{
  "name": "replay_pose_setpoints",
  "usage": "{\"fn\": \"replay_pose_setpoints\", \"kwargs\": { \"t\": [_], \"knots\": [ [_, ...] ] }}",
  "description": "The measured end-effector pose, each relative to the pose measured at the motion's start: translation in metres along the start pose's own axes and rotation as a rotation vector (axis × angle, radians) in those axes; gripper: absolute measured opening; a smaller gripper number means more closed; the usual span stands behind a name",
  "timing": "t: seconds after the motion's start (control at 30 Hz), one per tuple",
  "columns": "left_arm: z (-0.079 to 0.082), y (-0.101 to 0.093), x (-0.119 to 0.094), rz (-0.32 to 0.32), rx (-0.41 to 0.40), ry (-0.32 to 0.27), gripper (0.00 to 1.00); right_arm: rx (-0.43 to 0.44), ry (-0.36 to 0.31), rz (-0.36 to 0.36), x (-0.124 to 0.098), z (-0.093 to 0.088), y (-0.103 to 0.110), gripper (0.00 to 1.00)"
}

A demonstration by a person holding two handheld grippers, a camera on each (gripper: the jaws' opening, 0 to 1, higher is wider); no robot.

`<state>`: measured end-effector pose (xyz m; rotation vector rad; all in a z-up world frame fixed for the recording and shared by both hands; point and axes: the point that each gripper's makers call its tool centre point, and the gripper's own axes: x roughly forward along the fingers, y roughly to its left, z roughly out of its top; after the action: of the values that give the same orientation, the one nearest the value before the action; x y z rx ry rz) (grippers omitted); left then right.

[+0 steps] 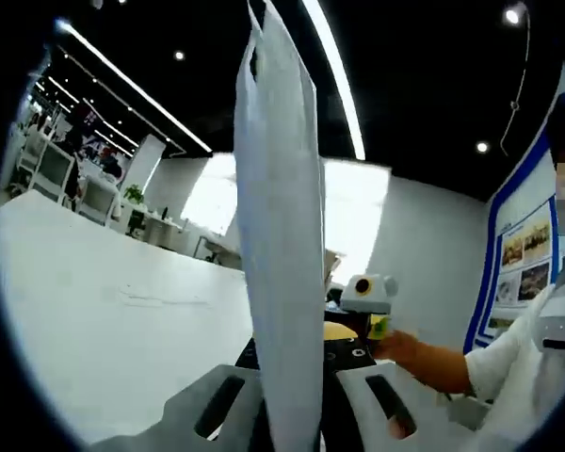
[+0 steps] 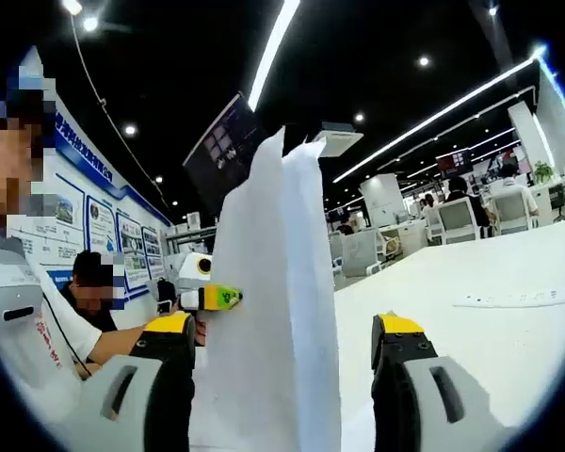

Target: Organize the stack of printing papers by aligning and flattening the scattered papers on the table

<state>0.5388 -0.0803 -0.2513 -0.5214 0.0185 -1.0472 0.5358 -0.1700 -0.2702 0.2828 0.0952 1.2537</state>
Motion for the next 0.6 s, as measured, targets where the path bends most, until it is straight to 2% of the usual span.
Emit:
{"fn": "replay_pose_setpoints", "kwargs": {
  "t": [0.03,0.17,0.3,0.43,0.6],
  "knots": [
    [0.001,0.000,-0.001,0.000,-0.006,-0.004,0.06,0.001,-0.001,0.000,-0.001,0.000,0.000,0.73],
    [0.017,0.002,-0.013,0.006,-0.143,-0.112,0.06,-0.015,-0.030,-0.044,-0.007,0.005,-0.001,0.80],
    [0.028,0.005,-0.034,0.023,-0.245,-0.209,0.06,0.008,-0.042,-0.048,-0.011,0.007,0.000,0.82],
    [0.031,0.020,-0.055,0.061,-0.337,-0.265,0.06,0.014,-0.025,-0.082,-0.016,0.003,-0.001,0.87],
    [0.027,0.032,-0.075,0.099,-0.398,-0.314,0.06,0.026,0.011,-0.117,-0.024,-0.005,-0.001,0.88]
  ]
}}
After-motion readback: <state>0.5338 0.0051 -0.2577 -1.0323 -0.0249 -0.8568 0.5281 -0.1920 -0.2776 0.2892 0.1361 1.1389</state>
